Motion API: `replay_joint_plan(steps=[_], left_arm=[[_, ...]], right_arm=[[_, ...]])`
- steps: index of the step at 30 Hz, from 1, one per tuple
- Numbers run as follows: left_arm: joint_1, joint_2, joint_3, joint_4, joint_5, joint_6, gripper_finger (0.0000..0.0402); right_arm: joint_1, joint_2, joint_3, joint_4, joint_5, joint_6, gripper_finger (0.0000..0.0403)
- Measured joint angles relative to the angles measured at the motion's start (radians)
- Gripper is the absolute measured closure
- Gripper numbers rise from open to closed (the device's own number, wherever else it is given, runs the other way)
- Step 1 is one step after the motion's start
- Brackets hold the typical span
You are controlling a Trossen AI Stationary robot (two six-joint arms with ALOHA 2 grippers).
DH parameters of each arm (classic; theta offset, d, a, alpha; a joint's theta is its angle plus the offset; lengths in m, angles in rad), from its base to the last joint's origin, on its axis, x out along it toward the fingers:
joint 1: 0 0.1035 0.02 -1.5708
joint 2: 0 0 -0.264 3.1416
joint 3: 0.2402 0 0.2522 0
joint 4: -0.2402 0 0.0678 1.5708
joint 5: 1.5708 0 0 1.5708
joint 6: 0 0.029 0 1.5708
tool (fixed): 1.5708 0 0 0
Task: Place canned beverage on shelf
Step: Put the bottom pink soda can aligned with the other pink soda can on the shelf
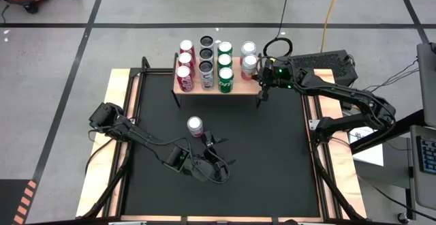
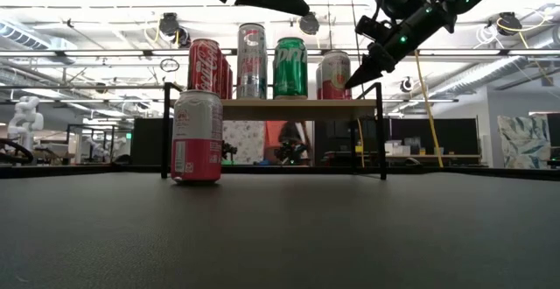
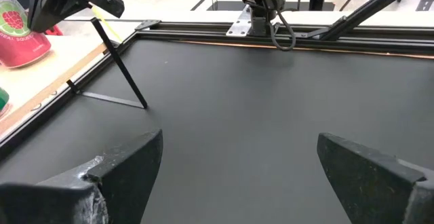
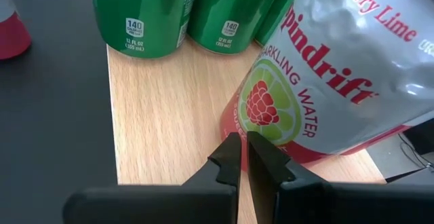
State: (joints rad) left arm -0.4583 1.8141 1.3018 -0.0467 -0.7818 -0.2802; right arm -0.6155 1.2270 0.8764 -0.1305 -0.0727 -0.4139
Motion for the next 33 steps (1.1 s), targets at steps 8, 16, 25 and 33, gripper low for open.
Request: replay_joint_plan(steps=[8, 16, 25, 33], left_arm=[[0.0, 0.0, 0.0, 0.0, 0.0, 0.0, 0.0015], [0.0, 0.0, 0.0, 0.0, 0.0, -0.001, 0.0015], [0.0, 0.0, 0.0, 0.0, 0.0, -0.001, 0.0015], [0.0, 0.0, 0.0, 0.0, 0.0, 0.0, 0.0015]], right_arm=[[0.0, 0.0, 0.0, 0.002, -0.001, 0.0, 0.0397], [0.0, 0.0, 0.0, 0.016, -0.001, 0.0, 0.0397], [0.0, 0.0, 0.0, 0.016, 0.021, -0.013, 0.0397], [0.0, 0.0, 0.0, 0.015, 0.022, -0.017, 0.0397]])
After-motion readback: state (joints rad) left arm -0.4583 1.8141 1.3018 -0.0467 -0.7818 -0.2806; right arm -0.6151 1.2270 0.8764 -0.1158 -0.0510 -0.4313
